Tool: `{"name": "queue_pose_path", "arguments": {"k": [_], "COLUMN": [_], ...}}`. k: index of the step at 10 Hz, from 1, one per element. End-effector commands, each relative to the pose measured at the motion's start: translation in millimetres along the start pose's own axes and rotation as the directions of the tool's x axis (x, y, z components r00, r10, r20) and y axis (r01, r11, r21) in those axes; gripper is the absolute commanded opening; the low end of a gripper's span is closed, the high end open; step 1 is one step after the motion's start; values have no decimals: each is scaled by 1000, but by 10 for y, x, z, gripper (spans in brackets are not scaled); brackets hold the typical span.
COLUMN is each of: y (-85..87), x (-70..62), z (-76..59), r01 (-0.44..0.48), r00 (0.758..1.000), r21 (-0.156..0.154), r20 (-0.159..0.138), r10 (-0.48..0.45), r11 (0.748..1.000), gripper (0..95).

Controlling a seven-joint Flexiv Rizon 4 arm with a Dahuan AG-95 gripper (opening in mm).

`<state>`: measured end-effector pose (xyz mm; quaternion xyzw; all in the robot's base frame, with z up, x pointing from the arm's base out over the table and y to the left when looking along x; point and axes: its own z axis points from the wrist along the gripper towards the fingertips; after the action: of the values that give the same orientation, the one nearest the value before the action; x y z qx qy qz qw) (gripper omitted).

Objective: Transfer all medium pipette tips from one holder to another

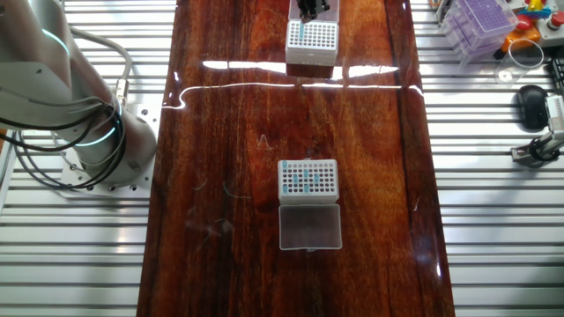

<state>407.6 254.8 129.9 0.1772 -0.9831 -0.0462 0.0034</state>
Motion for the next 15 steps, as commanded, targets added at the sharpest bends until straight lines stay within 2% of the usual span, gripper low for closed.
{"name": "queue_pose_path", "arguments": {"k": [1,5,9,10,11,12,13,14,15], "y": [-2,-32,-82,-90,-91,-91,-91,-99,-182], "x": [-11,-27,-54,-58,-59,-59,-59,-57,-30], "z": [19,80,197,219,221,221,221,218,200], "r01": [1,7,6,7,11,13,17,18,30], "r00": [1000,1000,1000,1000,1000,1000,1000,1000,999], "r21": [-2,-3,-9,-9,-9,-10,-11,-9,-19], "r20": [3,9,14,15,16,18,18,17,17], "r10": [-1,-7,-6,-7,-11,-13,-16,-18,-29], "r11": [1000,1000,1000,1000,1000,1000,1000,1000,999], "gripper": [0,0,0,190,190,380,380,190,190]}}
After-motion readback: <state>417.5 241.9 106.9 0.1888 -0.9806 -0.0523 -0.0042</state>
